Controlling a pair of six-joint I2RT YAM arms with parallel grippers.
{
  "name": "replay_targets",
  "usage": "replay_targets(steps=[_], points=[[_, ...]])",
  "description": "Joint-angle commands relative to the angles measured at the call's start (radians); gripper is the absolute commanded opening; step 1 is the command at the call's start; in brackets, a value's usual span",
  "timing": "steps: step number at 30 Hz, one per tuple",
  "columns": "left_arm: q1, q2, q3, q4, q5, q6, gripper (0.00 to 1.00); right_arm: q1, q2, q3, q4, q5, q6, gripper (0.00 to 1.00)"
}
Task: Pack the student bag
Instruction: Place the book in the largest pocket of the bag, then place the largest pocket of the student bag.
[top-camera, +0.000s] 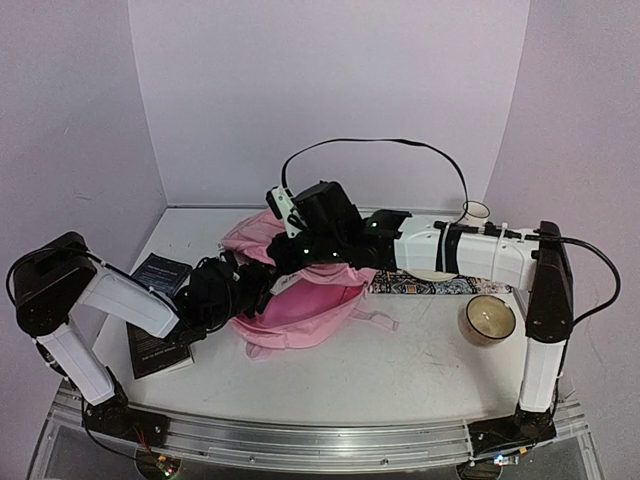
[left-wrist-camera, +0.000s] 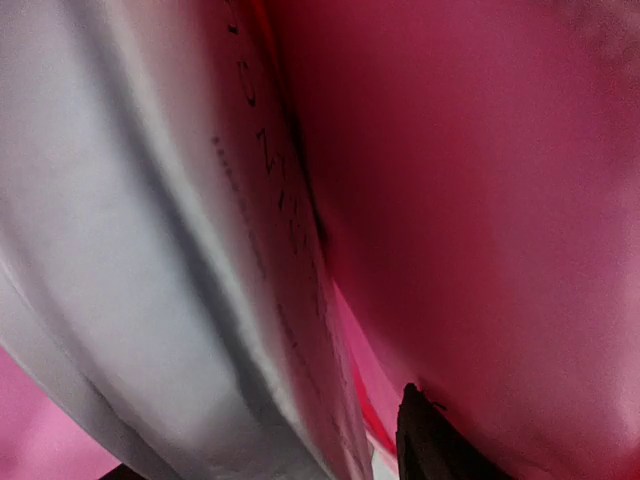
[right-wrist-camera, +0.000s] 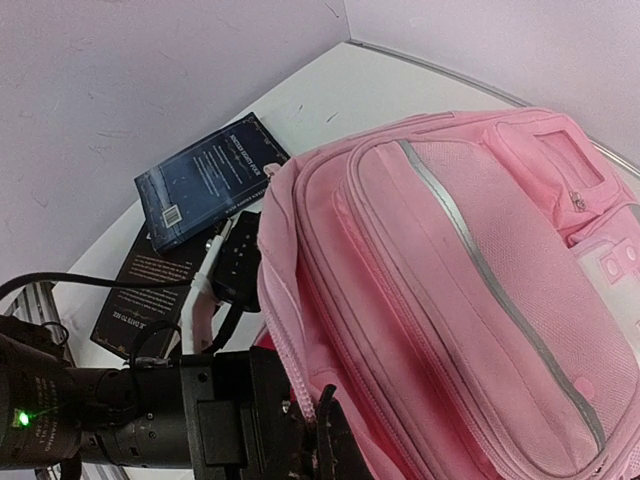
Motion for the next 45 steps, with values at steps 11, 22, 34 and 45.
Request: replay_targets(steps=[11,22,34,45], points=[[-0.028,0.124,0.122,0.068,0.156,0.126,0.67,-0.002,-0.066,-0.01,0.045,0.015,0.002,0.0],[-0.07,0.01,0.075,-0.154,0.138,0.231,0.99,-0.01,-0.088,-0.039,0.04,0.076,0.014,0.0],[-0.073,-0.219,-0.015,-0.452,0.219,0.241,0.99,-0.029,-0.102,-0.091,0.037,0.108,0.025,0.0],[0.091,-0.573,-0.056,-0.949,0.169,0.283,1.0,-0.032,-0.082,-0.172,0.037,0.095,0.054,0.0]])
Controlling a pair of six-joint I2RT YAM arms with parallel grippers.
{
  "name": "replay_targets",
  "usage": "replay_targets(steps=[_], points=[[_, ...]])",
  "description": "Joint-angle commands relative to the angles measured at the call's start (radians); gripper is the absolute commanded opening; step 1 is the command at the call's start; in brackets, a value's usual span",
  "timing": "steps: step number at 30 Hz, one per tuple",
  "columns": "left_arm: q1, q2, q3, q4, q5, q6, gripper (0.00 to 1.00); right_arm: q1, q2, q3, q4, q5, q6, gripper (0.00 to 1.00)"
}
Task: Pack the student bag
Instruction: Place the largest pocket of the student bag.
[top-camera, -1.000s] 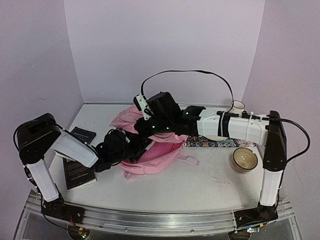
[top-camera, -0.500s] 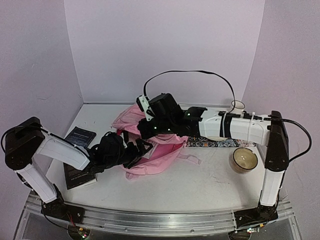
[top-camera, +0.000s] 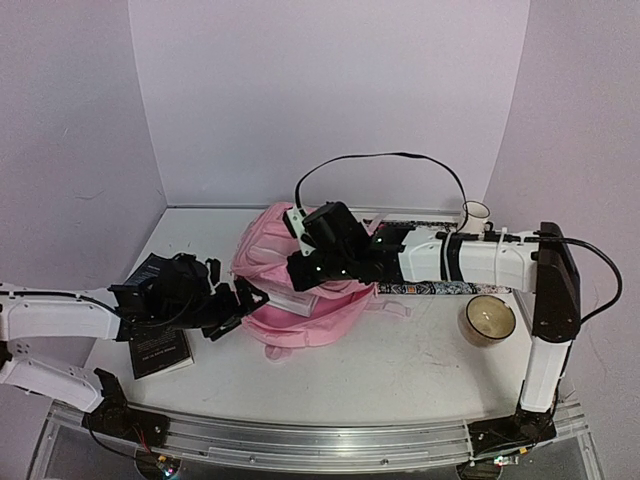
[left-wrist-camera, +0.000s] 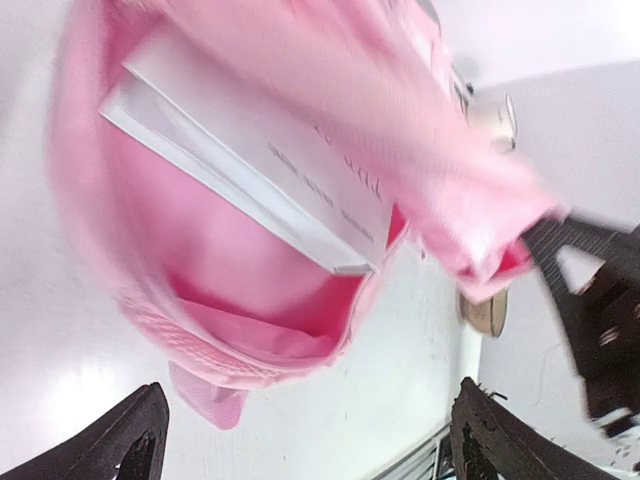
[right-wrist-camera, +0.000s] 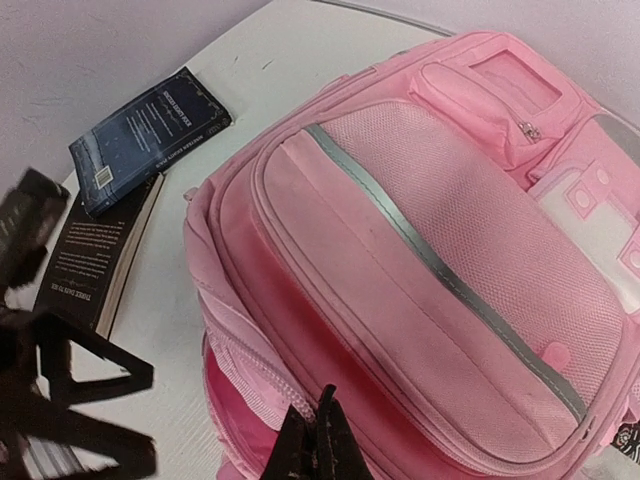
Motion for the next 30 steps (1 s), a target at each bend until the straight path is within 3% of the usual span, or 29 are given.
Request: replay_targets(steps=[1,6,12,19,23,26,30], points=[[0.155,-0.143,-0.05,-0.157,0.028,0.03,1.0,-0.01,-0.04,-0.025,0.034,0.007,0.028,0.0],[0.251,-0.207,-0.03,-0.259,0.0,0.064,0.99,-0.008,-0.035,-0.061,0.035,-0.018,0.027,0.02],[0.438,-0.239,-0.045,-0.282,0.086,0.089,1.0,0.003,-0.032,-0.097,0.035,-0.044,0.024,0.07],[0.637,-0.182,0.025,-0.381,0.073,0.217,0.99,0.031,-0.02,-0.123,0.04,-0.068,0.012,0.17],[0.666,-0.103,0.155,-0.522,-0.109,0.316,0.99,0.038,-0.037,-0.153,0.057,-0.07,0.001,0.32],[0.682,-0.042,0.233,-0.579,-0.209,0.366,0.99,0.039,-0.061,-0.183,0.079,-0.07,-0.005,0.52],[0.743,0.044,0.269,-0.586,-0.247,0.404,1.0,0.039,-0.092,-0.214,0.098,-0.066,-0.008,0.73]])
